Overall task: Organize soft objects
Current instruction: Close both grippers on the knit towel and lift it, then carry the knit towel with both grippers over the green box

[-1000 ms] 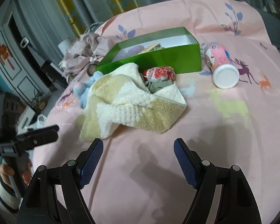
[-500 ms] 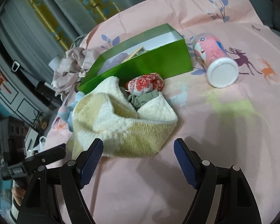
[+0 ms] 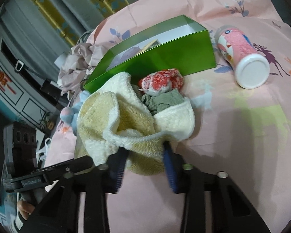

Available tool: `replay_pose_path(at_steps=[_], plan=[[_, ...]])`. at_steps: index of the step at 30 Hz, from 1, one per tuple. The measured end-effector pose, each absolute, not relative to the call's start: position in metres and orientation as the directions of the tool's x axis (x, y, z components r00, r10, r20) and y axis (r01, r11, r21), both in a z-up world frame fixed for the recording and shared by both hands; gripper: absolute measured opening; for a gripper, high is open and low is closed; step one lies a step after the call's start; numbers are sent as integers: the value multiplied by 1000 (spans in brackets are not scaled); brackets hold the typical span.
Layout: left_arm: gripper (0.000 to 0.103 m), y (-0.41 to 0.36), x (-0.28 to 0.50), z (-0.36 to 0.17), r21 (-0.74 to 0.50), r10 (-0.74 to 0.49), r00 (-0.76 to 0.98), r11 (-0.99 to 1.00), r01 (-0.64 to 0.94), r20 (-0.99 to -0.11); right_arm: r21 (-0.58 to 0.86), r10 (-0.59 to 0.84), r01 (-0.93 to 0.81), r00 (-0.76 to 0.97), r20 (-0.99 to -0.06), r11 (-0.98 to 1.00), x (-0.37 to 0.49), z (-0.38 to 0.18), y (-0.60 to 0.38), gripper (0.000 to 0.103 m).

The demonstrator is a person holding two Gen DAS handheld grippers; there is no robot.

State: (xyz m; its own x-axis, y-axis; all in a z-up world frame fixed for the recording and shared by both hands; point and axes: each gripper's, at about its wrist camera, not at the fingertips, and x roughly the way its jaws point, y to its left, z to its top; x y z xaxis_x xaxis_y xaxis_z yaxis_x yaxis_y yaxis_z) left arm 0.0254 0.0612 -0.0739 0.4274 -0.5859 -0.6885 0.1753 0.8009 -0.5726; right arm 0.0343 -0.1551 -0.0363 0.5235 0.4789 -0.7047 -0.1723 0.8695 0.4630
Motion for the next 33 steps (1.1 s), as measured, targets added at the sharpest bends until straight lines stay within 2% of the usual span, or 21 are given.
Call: replay_pose_path(at_steps=[2,10,16,33], plan=[[15,62,24,-73,-584,-593,427,794,170,-682,437,457,-171,522,-720,883,34,-36,-150,12],[14,63,3,-53,-628,-664,431,738,247,-611,462,532,-269,499,-684,845,15,-20,-134,11],[12,62,-14,-26,-612,-677,462,729,309,-573,463,573,-338,505,-645,819,-2,4,-127,11],[12,44,-3,54,-432,-609,584,793,430,-537,369,569,-433,630,-529,822,-12,77,-122,11]])
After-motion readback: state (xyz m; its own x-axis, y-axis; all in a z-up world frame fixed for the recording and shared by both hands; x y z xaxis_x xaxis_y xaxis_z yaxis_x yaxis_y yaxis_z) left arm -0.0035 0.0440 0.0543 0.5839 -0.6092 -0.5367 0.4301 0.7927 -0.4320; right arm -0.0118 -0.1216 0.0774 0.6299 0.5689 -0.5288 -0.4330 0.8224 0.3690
